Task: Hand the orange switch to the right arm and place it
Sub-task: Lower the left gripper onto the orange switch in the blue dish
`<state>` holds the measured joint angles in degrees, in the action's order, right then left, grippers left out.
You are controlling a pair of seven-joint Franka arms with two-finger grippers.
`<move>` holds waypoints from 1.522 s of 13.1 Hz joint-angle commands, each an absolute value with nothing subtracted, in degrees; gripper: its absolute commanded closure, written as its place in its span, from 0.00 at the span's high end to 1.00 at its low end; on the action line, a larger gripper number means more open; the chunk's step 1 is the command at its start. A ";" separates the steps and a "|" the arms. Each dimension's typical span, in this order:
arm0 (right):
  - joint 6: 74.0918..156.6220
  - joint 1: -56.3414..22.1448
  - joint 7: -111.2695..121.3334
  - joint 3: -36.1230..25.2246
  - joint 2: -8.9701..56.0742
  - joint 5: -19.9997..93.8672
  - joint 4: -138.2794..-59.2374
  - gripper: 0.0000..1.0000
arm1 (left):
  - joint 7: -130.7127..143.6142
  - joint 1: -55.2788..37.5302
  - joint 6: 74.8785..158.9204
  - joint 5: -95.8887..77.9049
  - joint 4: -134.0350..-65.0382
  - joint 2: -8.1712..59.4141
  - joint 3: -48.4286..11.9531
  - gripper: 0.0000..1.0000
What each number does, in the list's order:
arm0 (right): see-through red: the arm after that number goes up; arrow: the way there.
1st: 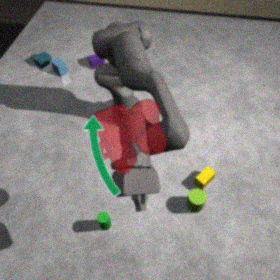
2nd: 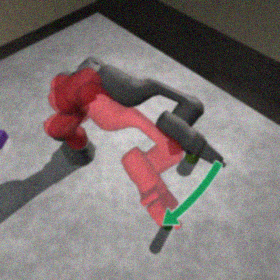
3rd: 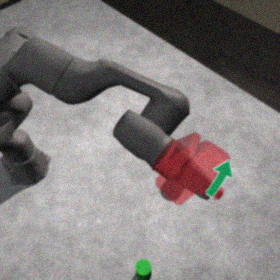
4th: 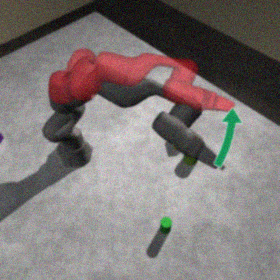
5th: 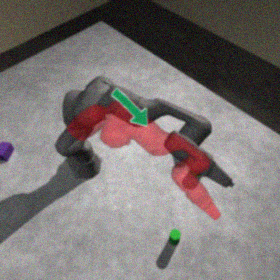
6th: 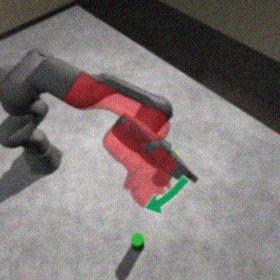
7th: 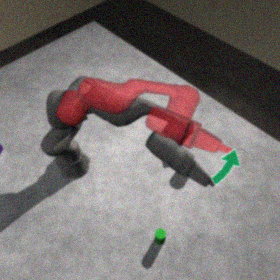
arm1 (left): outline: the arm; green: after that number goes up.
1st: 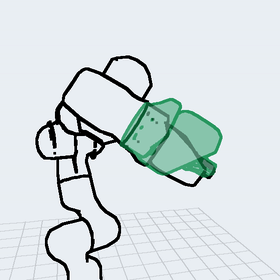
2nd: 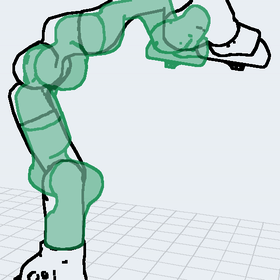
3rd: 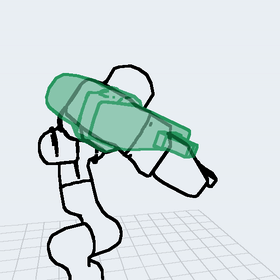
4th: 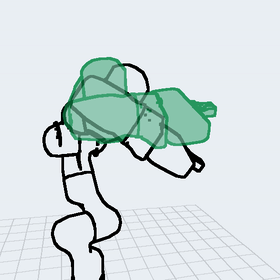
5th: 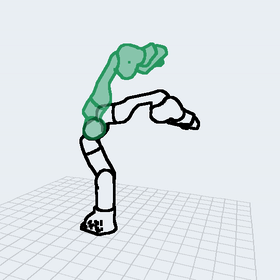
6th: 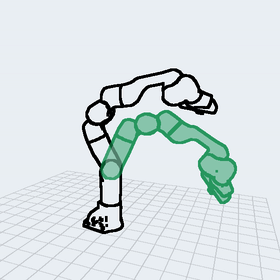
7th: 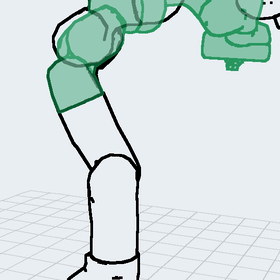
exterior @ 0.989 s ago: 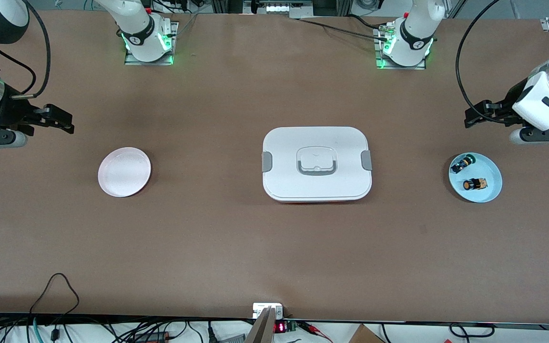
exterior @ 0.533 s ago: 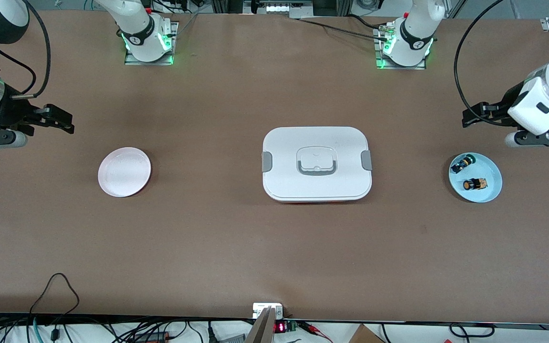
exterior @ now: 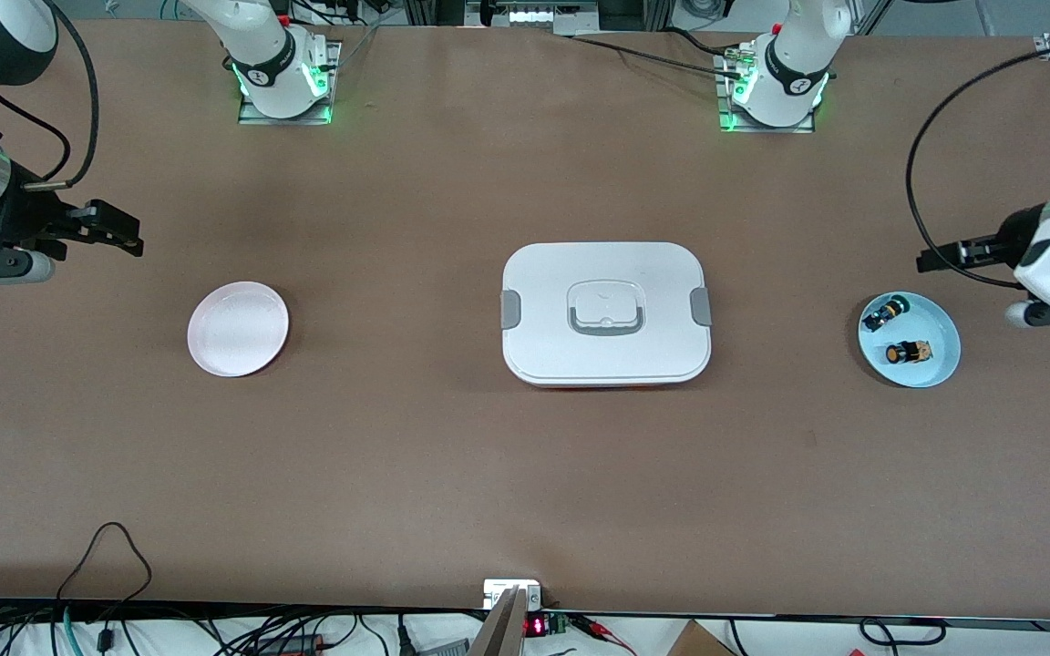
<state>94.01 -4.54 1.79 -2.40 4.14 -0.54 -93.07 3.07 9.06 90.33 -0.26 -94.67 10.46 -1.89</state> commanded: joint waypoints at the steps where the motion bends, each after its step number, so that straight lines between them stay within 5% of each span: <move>1: 94.39 -4.92 2.11 -2.81 3.96 -0.09 -93.16 1.00 | -0.33 12.12 95.16 0.62 -93.96 16.06 -2.11 1.00; 13: 94.75 -4.83 2.11 -2.81 4.13 0.00 -93.16 1.00 | -9.05 17.23 135.50 0.53 -110.65 26.71 -2.11 1.00; 20: 94.57 -4.92 2.11 -2.81 4.39 -0.09 -93.16 1.00 | -11.16 18.54 141.31 0.62 -113.54 29.36 -2.02 1.00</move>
<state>94.22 -4.59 1.79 -2.42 4.51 -0.54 -93.07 -9.65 17.85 138.30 -0.18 -111.43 29.62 -1.88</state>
